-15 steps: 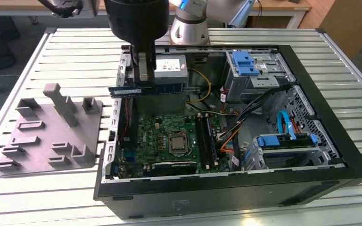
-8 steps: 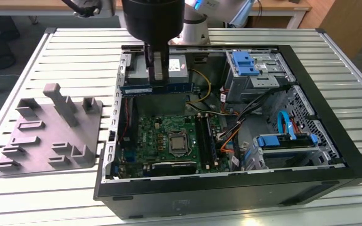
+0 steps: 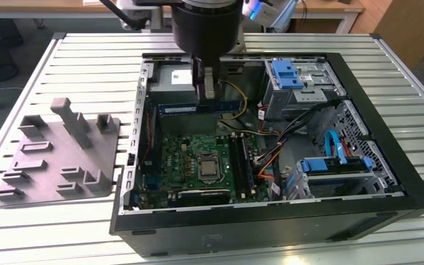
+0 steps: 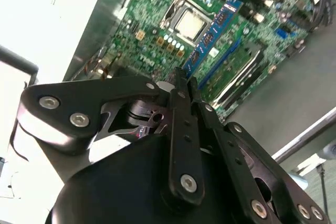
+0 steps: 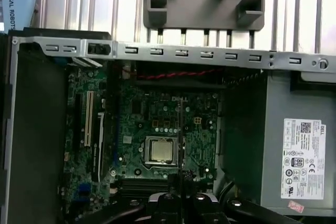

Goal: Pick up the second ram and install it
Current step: 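Pick up the second ram and move it above second insertion slot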

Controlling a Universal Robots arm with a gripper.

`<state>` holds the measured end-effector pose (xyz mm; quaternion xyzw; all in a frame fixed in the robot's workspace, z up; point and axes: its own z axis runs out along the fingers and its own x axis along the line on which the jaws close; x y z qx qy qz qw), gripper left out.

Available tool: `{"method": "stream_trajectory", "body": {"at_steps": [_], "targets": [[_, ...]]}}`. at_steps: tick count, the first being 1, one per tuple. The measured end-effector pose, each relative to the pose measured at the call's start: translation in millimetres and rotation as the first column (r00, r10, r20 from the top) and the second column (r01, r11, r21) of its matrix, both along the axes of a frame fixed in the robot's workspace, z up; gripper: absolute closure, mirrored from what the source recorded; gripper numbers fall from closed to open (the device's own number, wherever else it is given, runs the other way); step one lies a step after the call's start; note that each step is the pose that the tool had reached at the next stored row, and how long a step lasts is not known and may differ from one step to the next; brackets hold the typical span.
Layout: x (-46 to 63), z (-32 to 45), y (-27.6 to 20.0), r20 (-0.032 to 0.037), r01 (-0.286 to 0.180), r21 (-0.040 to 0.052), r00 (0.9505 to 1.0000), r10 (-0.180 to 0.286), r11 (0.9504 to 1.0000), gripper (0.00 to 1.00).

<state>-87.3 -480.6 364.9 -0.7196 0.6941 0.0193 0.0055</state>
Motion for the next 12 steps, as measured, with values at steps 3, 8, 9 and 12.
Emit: {"method": "stream_trajectory", "body": {"at_steps": [3,8,9,12], "targets": [[9.8,-5.3,0.0,-0.0001,0.0,-0.0003,1.0,0.0,1.0,0.86],[25.8,-14.5,0.0,0.0,0.0,0.0,1.0,0.0,1.0,0.86],[28.5,-16.3,0.0,0.0,0.0,-0.0001,1.0,0.0,1.0,0.86],[35.4,-21.9,0.0,0.0,0.0,0.0,1.0,0.0,1.0,0.86]]}}
